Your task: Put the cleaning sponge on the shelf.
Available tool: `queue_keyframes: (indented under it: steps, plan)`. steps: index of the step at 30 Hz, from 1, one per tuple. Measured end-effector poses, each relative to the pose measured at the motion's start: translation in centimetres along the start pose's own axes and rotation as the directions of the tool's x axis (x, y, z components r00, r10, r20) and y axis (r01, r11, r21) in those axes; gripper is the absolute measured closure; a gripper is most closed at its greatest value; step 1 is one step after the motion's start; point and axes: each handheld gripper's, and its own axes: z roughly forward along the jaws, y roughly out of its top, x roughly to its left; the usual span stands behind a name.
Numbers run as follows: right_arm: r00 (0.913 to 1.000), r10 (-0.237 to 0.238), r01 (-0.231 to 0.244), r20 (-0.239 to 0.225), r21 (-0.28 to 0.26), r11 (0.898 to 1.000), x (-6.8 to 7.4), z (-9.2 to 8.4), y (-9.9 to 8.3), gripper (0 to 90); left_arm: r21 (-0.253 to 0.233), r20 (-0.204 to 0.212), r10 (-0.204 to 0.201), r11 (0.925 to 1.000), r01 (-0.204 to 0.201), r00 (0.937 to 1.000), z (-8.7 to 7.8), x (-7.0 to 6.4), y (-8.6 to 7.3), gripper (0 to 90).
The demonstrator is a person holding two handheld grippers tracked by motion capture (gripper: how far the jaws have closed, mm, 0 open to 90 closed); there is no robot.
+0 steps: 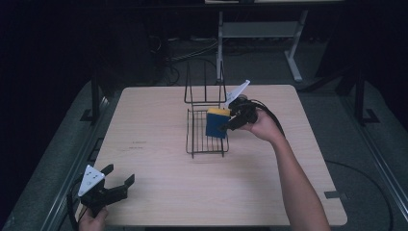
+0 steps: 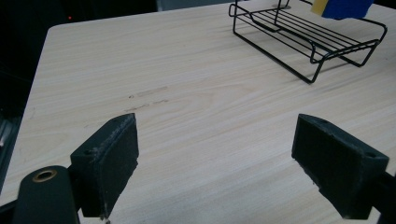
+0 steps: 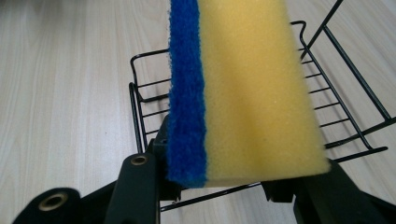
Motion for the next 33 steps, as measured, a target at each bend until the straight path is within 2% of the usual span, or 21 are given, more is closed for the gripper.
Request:
queue_keyframes:
  steps: [4, 12, 21, 28, 33]
  plan:
    - [1.0, 0.002, -0.003, 0.008, 0.01, 1.0, -0.2, 0.4, 0.0, 56.2, 0.0, 0.0, 0.001, 1.0, -0.001, 1.0, 0.0, 0.0, 0.0, 14.1]
    - [0.999, 0.045, -0.045, -0.008, 0.013, 0.999, -0.7, 1.2, 0.0, 56.2, 0.0, -0.003, -0.001, 1.0, 0.001, 1.0, 0.0, 0.1, 0.0, 14.1]
    - [0.999, 0.045, -0.045, 0.003, 0.052, 0.998, -0.9, 2.4, -0.2, 56.1, -0.004, -0.004, -0.007, 1.0, 0.007, 1.0, -0.1, 0.1, 0.0, 14.1]
    - [0.9988, 0.049, -0.049, 0.002, 0.053, 0.997, -1.1, 2.7, -0.4, 55.7, -0.005, -0.003, -0.006, 1.0, 0.006, 1.0, -0.1, 0.1, 0.0, 14.1]
    - [0.9985, 0.054, -0.055, 0.006, 0.052, 0.997, -1.2, 2.6, -0.4, 52.2, -0.001, -0.003, -0.006, 1.0, 0.006, 1.0, -0.1, 0.2, 0.0, 14.1]
